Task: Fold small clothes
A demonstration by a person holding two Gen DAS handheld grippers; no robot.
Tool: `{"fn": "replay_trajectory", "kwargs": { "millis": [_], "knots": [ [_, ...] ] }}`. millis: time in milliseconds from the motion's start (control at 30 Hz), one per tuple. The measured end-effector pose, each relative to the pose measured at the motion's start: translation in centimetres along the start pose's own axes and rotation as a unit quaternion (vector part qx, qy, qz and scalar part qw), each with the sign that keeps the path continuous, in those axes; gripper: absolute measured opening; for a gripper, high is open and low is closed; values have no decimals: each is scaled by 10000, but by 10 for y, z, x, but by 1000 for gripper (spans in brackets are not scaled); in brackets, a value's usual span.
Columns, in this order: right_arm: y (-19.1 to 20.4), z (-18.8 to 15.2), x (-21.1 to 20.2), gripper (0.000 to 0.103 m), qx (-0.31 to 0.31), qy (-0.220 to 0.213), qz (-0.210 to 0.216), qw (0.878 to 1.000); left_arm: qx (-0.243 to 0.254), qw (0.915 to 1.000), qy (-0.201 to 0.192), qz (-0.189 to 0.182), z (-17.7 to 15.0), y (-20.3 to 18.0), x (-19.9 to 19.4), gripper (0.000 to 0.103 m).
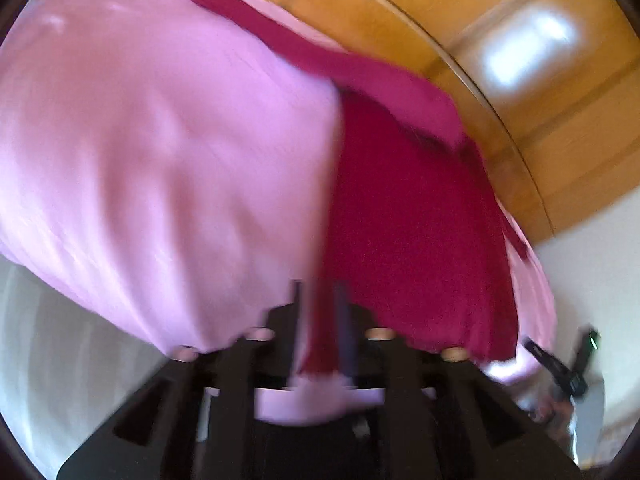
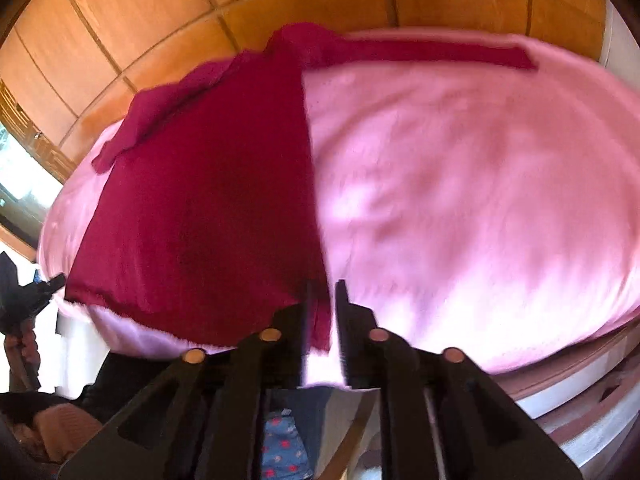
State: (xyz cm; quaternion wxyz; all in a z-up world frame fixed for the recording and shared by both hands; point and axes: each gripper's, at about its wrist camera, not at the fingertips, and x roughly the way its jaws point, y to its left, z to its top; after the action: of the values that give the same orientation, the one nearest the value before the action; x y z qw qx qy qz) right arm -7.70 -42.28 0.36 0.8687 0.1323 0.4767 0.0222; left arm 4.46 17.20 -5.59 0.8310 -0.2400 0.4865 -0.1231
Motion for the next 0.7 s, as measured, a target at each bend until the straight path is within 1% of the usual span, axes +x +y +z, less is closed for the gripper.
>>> {"fn": "replay_trajectory", "kwargs": {
  "millis": [33,67,100,133,200,267,367,433,533,567,600,633,667,700],
  "knots": [
    [-1,3,-1,63,-13,-107,-43,9999,-107,9996,-209,135,10,6,-4,60],
    [3,10,-3,63,-89,-225,-84,9997,-234,9984,-464,244,22,13,-10,62],
    [8,16,-3,63,-171,-283,-110,9994,-331,9967,-657,352,37,21,-13,62],
    [12,20,-2,63,-235,-341,-115,9991,-401,9952,-756,467,49,25,-15,62],
    [31,30,8,64,-381,-403,50,9984,-524,9911,-1020,683,80,38,-18,62],
    [62,37,26,69,-667,-423,278,9965,-582,9868,-1202,919,106,46,-16,62],
    [112,43,59,72,-1086,-336,654,9914,-735,9822,-1323,1109,145,61,-6,62],
    [145,50,83,73,-1343,-304,807,9872,-769,9782,-1346,1380,177,65,9,62],
    [182,61,116,73,-1587,-317,845,9832,-700,9745,-1299,1692,218,65,31,62],
    [187,66,121,74,-1580,-304,879,9830,-661,9724,-1286,1832,223,73,33,63],
    [194,72,130,74,-1570,-292,890,9831,-633,9703,-1277,1957,237,76,39,62],
    [196,75,135,74,-1594,-310,851,9831,-602,9684,-1275,2059,250,78,45,62],
    [207,80,146,75,-1670,-369,709,9827,-561,9664,-1267,2163,258,77,50,62],
    [211,83,151,76,-1720,-389,629,9823,-486,9641,-1230,2303,274,79,59,62]
  ]
}}
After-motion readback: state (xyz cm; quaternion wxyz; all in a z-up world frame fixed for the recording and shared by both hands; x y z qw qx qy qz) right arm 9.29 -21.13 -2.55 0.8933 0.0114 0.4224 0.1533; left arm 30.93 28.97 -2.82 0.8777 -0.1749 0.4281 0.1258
